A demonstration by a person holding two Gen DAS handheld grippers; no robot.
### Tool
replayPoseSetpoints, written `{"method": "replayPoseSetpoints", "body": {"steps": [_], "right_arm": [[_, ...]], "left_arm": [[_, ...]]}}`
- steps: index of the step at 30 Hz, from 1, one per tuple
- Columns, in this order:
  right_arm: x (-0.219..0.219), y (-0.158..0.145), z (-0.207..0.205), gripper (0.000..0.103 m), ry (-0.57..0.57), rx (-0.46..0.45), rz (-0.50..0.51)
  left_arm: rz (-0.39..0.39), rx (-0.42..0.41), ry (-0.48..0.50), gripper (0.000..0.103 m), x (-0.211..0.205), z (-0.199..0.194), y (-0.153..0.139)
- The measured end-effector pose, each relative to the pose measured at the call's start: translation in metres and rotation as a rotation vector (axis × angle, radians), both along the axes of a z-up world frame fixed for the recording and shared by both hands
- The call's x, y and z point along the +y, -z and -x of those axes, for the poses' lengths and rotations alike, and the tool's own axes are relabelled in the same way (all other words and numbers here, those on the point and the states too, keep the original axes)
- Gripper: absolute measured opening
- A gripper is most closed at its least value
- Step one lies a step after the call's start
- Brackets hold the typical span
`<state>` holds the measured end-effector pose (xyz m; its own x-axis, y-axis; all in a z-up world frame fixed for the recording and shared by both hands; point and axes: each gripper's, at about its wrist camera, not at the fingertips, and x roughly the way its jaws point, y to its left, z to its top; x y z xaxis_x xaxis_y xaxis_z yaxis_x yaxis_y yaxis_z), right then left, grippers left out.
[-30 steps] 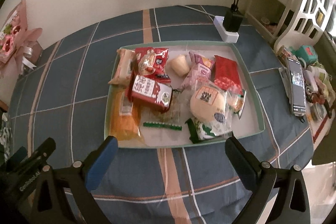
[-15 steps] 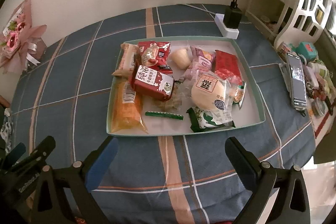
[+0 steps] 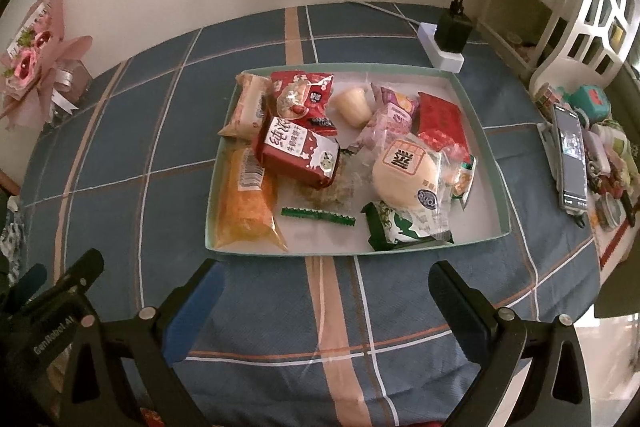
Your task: Organize snacks
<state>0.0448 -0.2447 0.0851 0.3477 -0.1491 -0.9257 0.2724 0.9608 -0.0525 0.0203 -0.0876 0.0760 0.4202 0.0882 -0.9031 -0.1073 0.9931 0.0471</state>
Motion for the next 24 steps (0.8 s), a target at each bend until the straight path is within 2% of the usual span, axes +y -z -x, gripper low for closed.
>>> {"method": "replayPoseSetpoints", "body": {"steps": [24], "right_arm": [[-0.0013,0.0031,0.0001,0.103,0.004,0.018,-0.001]], "left_arm": [[0.018,0.005,-0.014,0.1,0.0053,-0.0009,0.0016]]}}
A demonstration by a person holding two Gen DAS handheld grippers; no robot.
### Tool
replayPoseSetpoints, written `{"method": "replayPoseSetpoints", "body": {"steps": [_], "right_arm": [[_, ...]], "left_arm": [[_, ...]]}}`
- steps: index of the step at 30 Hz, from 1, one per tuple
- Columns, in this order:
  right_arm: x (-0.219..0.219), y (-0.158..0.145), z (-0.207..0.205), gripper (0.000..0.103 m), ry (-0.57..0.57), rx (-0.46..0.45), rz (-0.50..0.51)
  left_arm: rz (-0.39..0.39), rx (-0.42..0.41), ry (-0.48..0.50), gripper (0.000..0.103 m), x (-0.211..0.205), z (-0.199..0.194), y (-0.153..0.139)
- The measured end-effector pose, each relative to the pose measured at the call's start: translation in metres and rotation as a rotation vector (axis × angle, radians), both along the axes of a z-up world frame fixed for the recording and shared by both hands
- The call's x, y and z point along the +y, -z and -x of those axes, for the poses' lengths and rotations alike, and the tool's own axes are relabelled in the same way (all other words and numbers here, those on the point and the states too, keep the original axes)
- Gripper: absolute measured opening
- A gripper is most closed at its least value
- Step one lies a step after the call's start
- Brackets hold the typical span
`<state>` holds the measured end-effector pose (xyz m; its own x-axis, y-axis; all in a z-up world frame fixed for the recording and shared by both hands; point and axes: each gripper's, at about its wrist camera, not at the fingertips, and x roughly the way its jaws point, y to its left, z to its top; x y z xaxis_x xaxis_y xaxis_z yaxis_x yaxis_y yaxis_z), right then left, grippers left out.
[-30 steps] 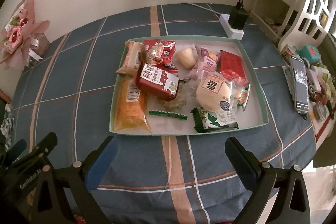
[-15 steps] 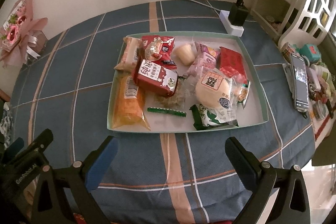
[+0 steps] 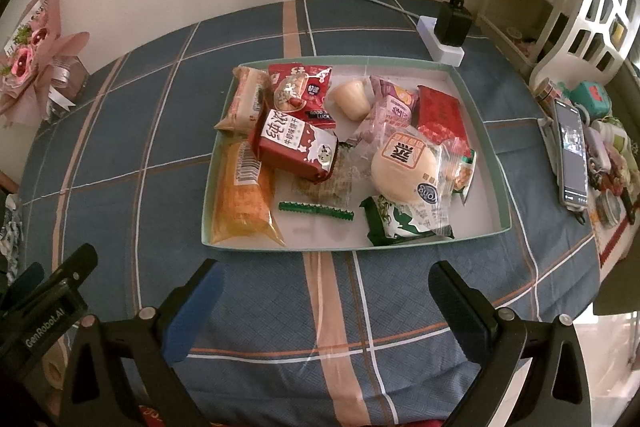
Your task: Organize snacks
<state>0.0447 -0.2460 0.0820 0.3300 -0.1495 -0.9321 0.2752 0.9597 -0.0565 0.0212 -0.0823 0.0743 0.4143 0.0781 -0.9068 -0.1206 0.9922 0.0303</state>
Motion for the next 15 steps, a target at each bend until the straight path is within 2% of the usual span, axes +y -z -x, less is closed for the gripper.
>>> {"method": "replayPoseSetpoints", "body": {"steps": [11,15], "right_arm": [[-0.0002,0.0013,0.0005,0.103,0.001,0.0,-0.001],[-0.0005,0.0011,0.0005,0.103,0.0,-0.001,-0.001]], "left_arm": [[0.004,0.002,-0.017,0.1,0.0027,0.0009,0.0011],[0.001,-0.021,-0.025,0.1,0.004,0.0028,-0.0025]]}}
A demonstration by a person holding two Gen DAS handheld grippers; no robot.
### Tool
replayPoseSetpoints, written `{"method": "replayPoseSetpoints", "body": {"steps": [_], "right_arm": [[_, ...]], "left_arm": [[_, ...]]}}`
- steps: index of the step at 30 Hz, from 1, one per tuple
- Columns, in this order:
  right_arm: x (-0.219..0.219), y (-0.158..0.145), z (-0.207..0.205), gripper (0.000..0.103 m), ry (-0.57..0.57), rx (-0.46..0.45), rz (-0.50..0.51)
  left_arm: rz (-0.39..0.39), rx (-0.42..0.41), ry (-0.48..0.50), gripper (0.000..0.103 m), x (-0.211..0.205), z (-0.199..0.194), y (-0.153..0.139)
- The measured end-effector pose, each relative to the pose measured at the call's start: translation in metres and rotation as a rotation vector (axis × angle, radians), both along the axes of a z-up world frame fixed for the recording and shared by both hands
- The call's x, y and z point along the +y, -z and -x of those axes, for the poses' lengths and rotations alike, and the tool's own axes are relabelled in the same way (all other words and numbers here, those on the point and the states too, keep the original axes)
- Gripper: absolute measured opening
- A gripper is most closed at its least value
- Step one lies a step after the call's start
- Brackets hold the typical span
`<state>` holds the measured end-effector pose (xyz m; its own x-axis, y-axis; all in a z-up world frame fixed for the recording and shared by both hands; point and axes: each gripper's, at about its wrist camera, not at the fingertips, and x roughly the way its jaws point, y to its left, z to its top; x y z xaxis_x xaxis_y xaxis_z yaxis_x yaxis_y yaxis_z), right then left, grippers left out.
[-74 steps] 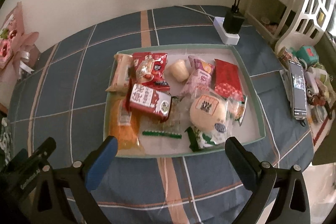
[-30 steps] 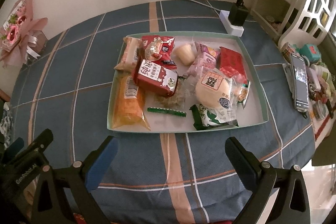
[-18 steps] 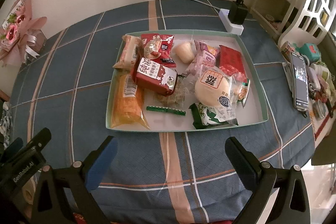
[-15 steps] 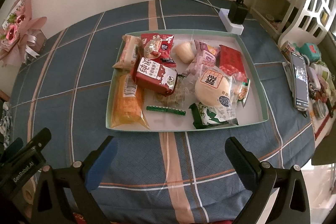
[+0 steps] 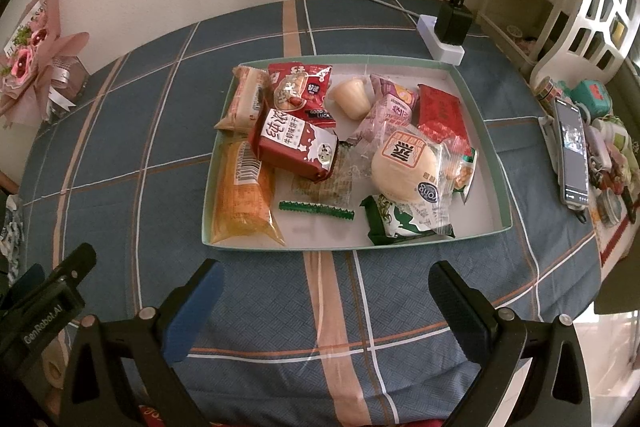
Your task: Organize snacks
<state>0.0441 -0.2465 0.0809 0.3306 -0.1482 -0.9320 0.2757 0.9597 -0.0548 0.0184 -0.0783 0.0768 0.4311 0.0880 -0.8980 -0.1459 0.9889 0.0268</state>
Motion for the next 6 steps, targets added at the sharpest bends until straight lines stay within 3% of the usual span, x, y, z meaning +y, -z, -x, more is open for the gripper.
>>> {"method": "replayPoseSetpoints", "body": {"steps": [6], "right_arm": [[0.0,0.0004,0.0003,0.103,0.0,0.0,-0.001]], "left_arm": [[0.005,-0.008,0.001,0.1,0.0015,-0.0003,-0.0014]]}}
